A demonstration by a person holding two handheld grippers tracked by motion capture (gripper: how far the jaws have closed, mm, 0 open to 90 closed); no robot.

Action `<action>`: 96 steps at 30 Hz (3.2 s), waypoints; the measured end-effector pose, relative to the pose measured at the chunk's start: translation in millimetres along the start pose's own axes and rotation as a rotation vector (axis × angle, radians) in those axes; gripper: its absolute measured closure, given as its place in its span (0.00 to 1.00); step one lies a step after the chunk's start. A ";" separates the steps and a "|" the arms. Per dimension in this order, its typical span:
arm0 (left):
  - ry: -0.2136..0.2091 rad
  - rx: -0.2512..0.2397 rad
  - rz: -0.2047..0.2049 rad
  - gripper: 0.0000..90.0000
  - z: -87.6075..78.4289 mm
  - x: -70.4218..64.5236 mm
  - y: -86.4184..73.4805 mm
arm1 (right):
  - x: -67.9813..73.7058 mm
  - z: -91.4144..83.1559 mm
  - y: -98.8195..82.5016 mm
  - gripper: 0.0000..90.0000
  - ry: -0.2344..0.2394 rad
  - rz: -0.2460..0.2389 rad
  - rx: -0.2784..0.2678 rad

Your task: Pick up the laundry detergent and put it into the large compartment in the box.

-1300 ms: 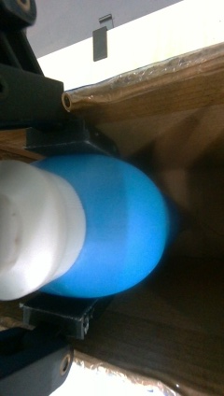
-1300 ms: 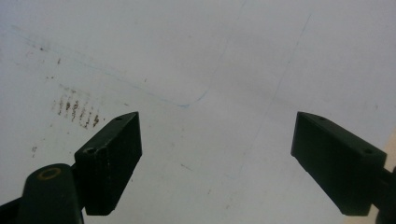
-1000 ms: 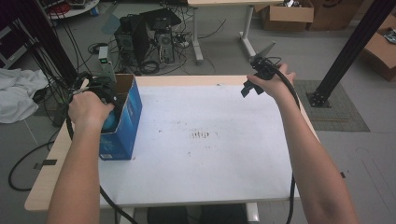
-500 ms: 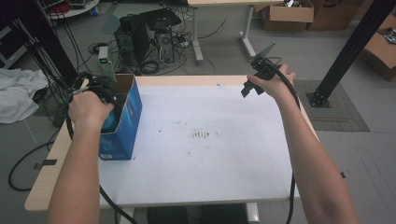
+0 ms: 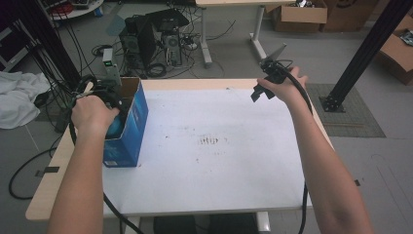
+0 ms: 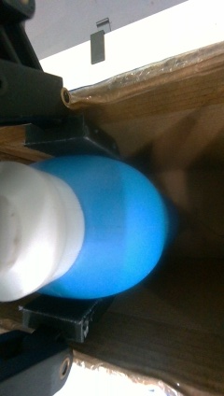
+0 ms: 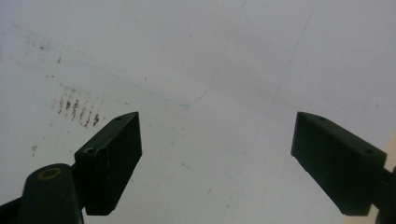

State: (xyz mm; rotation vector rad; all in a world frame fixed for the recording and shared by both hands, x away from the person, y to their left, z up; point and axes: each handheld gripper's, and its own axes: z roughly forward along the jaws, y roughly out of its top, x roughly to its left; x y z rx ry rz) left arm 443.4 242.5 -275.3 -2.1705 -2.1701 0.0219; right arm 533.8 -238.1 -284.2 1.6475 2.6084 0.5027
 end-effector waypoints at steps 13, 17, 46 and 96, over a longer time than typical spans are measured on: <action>0.016 -0.025 0.005 0.34 -15.2 -1.5 -3.8 | 1.2 -0.1 0.2 0.18 0.003 -0.002 -0.001; 0.023 -0.029 0.005 0.31 -25.5 -3.7 -6.0 | 1.0 0.4 -0.1 0.18 0.005 -0.001 -0.001; 0.008 -0.165 0.261 0.17 -90.4 -96.3 -24.9 | 7.9 -7.0 -2.3 0.18 0.006 -0.007 -0.011; 0.015 -0.143 0.435 0.06 -46.2 -194.8 -18.7 | 0.5 -17.5 -9.9 0.18 -0.003 0.014 -0.017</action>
